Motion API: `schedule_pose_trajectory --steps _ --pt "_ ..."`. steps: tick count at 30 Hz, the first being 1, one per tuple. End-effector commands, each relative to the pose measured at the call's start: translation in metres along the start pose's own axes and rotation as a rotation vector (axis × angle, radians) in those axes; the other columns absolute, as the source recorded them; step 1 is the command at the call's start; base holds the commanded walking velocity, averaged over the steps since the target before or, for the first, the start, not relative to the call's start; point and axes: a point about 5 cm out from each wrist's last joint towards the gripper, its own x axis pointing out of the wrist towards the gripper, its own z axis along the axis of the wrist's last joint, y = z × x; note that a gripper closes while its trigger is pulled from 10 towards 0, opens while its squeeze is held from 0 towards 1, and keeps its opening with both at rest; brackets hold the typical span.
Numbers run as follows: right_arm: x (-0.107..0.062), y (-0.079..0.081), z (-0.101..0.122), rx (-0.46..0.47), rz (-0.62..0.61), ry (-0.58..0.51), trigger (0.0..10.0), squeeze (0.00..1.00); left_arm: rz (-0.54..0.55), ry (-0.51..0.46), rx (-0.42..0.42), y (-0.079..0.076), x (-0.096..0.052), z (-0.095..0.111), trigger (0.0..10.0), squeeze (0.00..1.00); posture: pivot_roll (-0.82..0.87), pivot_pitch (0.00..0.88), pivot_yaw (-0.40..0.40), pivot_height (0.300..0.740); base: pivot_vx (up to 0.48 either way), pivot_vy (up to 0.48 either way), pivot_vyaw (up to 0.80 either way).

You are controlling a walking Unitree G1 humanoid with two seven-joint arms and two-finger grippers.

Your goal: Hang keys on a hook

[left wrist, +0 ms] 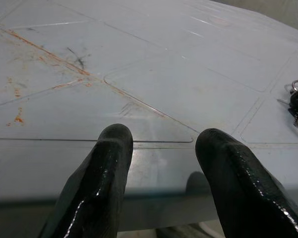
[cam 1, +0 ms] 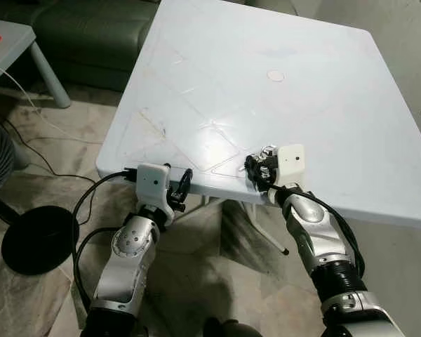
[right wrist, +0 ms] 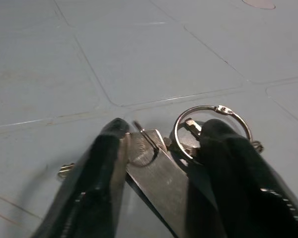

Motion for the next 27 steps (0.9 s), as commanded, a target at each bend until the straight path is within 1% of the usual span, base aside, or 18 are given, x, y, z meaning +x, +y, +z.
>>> schedule_pose_trajectory --steps 1,2,5,6,7,8,9,11,12,13,14,15,17,19,21,22,24,27 --pt "-0.0017 -0.0039 -0.0016 0.001 -0.006 -0.003 0.0 0.0 -0.012 0.012 0.007 -0.0041 0.0002 -0.0013 10.0 0.0 0.11 0.242 -0.138 0.74 0.0 0.0 0.0" --pt "-0.0019 -0.0038 -0.0012 0.0 -0.004 -0.008 4.9 0.0 -0.01 0.012 0.007 -0.004 -0.0001 -0.0016 10.0 0.0 0.11 0.241 -0.138 0.74 0.0 0.0 0.0" --pt "-0.0018 -0.0035 0.0004 -0.008 0.0 -0.024 4.6 0.0 -0.006 0.011 0.007 -0.0039 0.0 -0.0019 10.0 0.0 0.12 0.24 -0.14 0.74 0.0 0.0 0.0" --pt "-0.0016 -0.0033 0.0009 -0.01 0.001 -0.027 4.8 0.0 -0.005 0.011 0.007 -0.0038 0.0002 -0.0018 10.0 0.0 0.12 0.239 -0.14 0.74 0.0 0.0 0.0" --pt "-0.0013 -0.0027 0.0006 -0.003 0.01 -0.023 3.0 0.0 -0.004 0.011 0.008 -0.0038 0.0002 -0.0017 10.0 0.0 0.12 0.239 -0.14 0.74 0.0 0.0 0.0" --pt "-0.001 -0.0026 0.0009 -0.003 0.009 -0.024 0.0 0.0 -0.002 0.01 0.008 -0.0037 0.0003 -0.0016 10.0 0.0 0.12 0.238 -0.14 0.74 0.0 0.0 0.0" --pt "-0.0009 -0.0027 0.001 -0.004 0.009 -0.025 0.0 0.0 -0.002 0.009 0.008 -0.0037 0.0003 -0.0016 10.0 0.0 0.12 0.238 -0.14 0.74 0.0 0.0 0.0" --pt "-0.0006 -0.0033 0.0027 -0.009 0.0 -0.04 2.4 0.0 0.001 0.008 0.01 -0.0034 0.0006 -0.0013 10.0 0.0 0.12 0.235 -0.141 0.74 0.0 0.0 0.0" --pt "-0.0005 -0.0033 0.0029 -0.008 0.001 -0.042 2.4 0.0 0.002 0.008 0.011 -0.0032 0.0005 -0.0012 10.0 0.0 0.12 0.235 -0.141 0.74 0.0 0.0 0.0" --pt "-0.0004 -0.0033 0.0031 -0.009 0.002 -0.043 4.0 0.0 0.003 0.007 0.011 -0.0029 0.0004 -0.0011 10.0 0.0 0.12 0.235 -0.141 0.74 0.0 0.0 0.0" --pt "0.0001 -0.0029 0.0035 -0.007 0.011 -0.044 8.3 0.0 0.005 0.007 0.012 -0.002 0.0003 -0.0011 10.0 0.0 0.12 0.234 -0.14 0.74 0.0 0.0 0.0" --pt "0.0003 -0.0028 0.0039 -0.007 0.014 -0.044 8.9 0.0 0.007 0.007 0.013 -0.0016 0.0002 -0.0011 10.0 0.0 0.12 0.234 -0.14 0.74 0.0 0.0 0.0" --pt "0.0003 -0.0034 0.0052 -0.013 0.015 -0.056 9.2 0.0 0.008 0.007 0.014 -0.0013 0.0003 -0.0012 10.0 0.0 0.13 0.23 -0.141 0.74 0.0 0.0 0.0" --pt "0.0003 -0.0039 0.0054 -0.011 0.015 -0.057 7.5 0.0 0.008 0.007 0.013 -0.0013 0.0004 -0.0013 10.0 0.0 0.12 0.229 -0.141 0.74 0.0 0.0 0.0" --pt "0.0002 -0.0046 0.0055 -0.014 0.026 -0.055 6.4 0.0 0.008 0.007 0.014 -0.0012 0.0009 -0.0013 10.0 0.0 0.12 0.228 -0.14 0.74 0.0 0.0 0.0" --pt "0.0001 -0.0046 0.0055 -0.017 0.028 -0.054 6.5 0.0 0.007 0.007 0.015 -0.0013 0.0011 -0.0011 10.0 0.0 0.12 0.228 -0.14 0.74 0.0 0.0 0.0" --pt "-0.0002 -0.0052 0.0056 -0.023 0.028 -0.055 8.4 0.0 0.006 0.005 0.015 -0.0015 0.0015 -0.0005 10.0 0.0 0.12 0.228 -0.14 0.74 0.0 0.0 0.0" --pt "-0.001 -0.0064 0.0048 -0.028 0.033 -0.053 10.0 0.0 0.004 0.003 0.014 -0.0019 0.0022 -0.0003 10.0 0.0 0.12 0.222 -0.139 0.74 0.0 0.0 0.0"
